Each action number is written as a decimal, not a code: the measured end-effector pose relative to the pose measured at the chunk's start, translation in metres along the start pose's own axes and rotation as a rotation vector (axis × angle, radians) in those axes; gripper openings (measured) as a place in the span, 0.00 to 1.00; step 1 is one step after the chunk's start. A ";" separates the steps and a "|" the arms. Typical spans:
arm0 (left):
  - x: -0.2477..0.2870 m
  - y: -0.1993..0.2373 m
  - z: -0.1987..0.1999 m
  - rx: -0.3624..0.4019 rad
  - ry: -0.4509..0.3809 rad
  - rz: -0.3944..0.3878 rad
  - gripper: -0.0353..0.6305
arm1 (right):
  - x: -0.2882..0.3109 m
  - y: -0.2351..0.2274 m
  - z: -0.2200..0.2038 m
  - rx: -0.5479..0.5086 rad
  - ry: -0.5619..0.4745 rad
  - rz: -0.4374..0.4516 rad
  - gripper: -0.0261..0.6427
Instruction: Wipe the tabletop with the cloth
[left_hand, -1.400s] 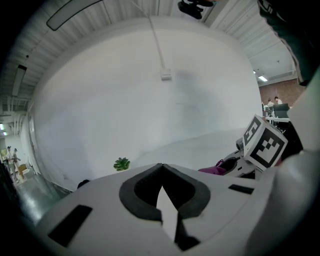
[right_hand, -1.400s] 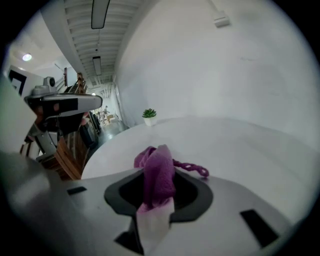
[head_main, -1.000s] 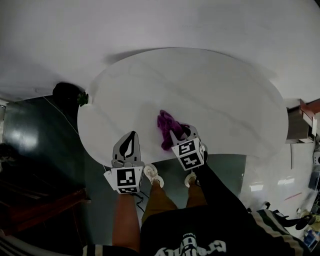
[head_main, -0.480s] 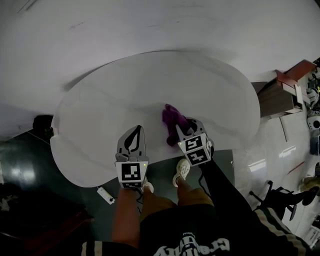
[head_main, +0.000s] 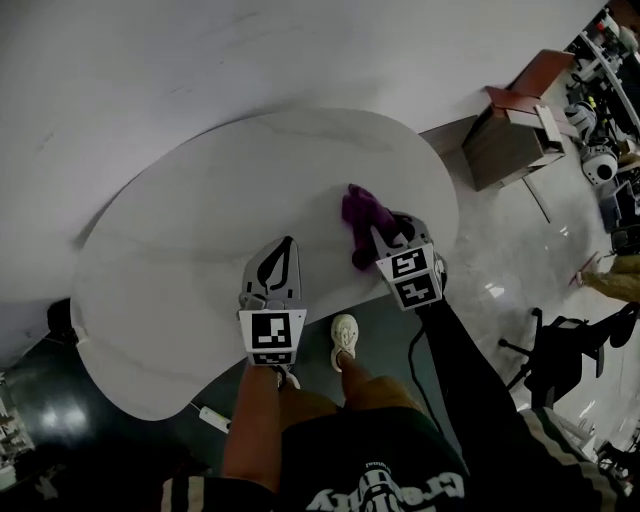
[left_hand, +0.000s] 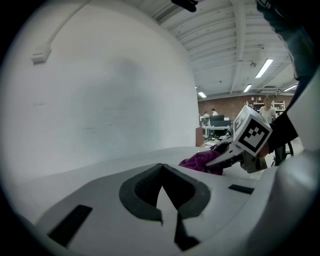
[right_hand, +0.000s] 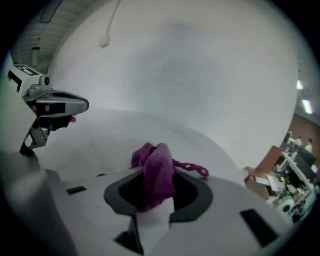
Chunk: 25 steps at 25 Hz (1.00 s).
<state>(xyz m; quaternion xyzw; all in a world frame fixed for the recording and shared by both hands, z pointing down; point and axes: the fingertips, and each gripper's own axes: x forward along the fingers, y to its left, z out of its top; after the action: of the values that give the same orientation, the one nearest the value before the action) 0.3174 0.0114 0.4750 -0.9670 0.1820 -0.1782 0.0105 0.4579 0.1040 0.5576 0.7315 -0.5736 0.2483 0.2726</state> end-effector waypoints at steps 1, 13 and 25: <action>0.009 -0.011 0.004 0.004 -0.004 -0.021 0.05 | -0.005 -0.015 -0.006 0.012 0.006 -0.021 0.22; 0.045 -0.080 0.033 0.026 -0.033 -0.162 0.05 | -0.051 -0.138 -0.061 0.076 0.069 -0.216 0.22; 0.015 -0.062 0.041 -0.013 -0.055 -0.117 0.05 | -0.065 -0.168 -0.074 0.128 0.081 -0.324 0.22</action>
<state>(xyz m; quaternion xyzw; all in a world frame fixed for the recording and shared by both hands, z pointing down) 0.3671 0.0624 0.4468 -0.9805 0.1258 -0.1508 -0.0010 0.6032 0.2331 0.5484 0.8194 -0.4199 0.2665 0.2850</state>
